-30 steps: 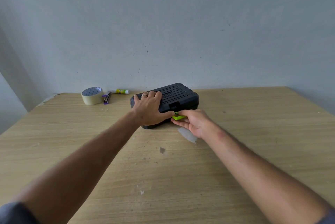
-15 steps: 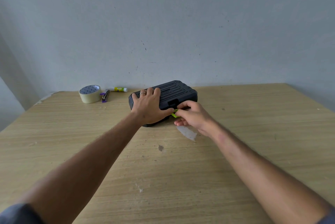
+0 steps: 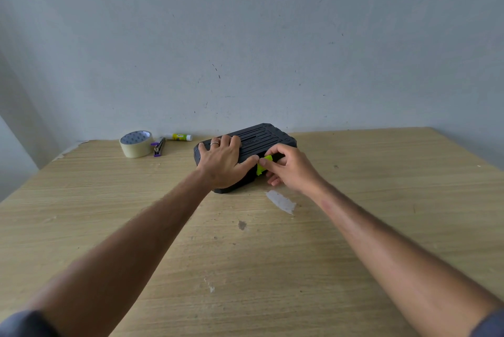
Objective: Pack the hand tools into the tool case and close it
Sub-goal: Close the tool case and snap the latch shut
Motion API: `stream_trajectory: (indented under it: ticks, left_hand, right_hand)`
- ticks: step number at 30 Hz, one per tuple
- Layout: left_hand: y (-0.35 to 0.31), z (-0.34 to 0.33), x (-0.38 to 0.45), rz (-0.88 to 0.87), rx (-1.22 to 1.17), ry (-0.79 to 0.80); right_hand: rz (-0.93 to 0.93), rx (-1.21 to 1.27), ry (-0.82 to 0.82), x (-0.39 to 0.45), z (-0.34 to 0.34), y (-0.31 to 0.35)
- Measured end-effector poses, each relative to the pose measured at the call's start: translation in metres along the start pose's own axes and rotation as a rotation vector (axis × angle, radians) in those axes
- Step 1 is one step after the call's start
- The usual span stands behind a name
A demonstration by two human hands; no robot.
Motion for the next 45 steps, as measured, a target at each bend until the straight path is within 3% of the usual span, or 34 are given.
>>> stream_trajectory:
  ticks: [9, 15, 20, 23, 27, 39, 45]
  left_hand:
    - [0.000, -0.001, 0.000, -0.007, 0.060, -0.004]
    - [-0.002, 0.001, 0.000, 0.017, 0.030, -0.015]
    - [0.000, 0.003, -0.003, -0.001, 0.009, -0.054]
    - [0.003, 0.005, -0.004, -0.035, 0.006, -0.087]
    - [0.012, 0.002, -0.001, -0.086, -0.011, -0.100]
    - [0.023, -0.001, -0.006, -0.053, -0.097, -0.058]
    - [0.024, -0.002, -0.004, -0.057, -0.092, -0.044]
  right_hand:
    - [0.053, -0.087, -0.123, 0.000, -0.002, 0.003]
    - [-0.056, 0.059, -0.125, -0.001, 0.007, -0.016]
    - [0.137, -0.382, -0.289, 0.000, 0.029, -0.006]
    - [0.120, -0.469, -0.197, 0.012, 0.032, -0.003]
    - [-0.015, -0.302, -0.007, 0.023, 0.022, -0.011]
    - [-0.001, -0.335, -0.047, 0.021, 0.012, -0.020]
    - [0.024, -0.329, -0.151, 0.010, 0.006, -0.027]
Point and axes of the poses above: each hand's wrist, its own x-axis towards the middle knuckle, its own z-axis out of the back of the hand, y = z × x, the point moved 6 cm from there along x, towards the middle knuckle, and after that the axes turned 11 degrees about x, right-handed, at the moved point
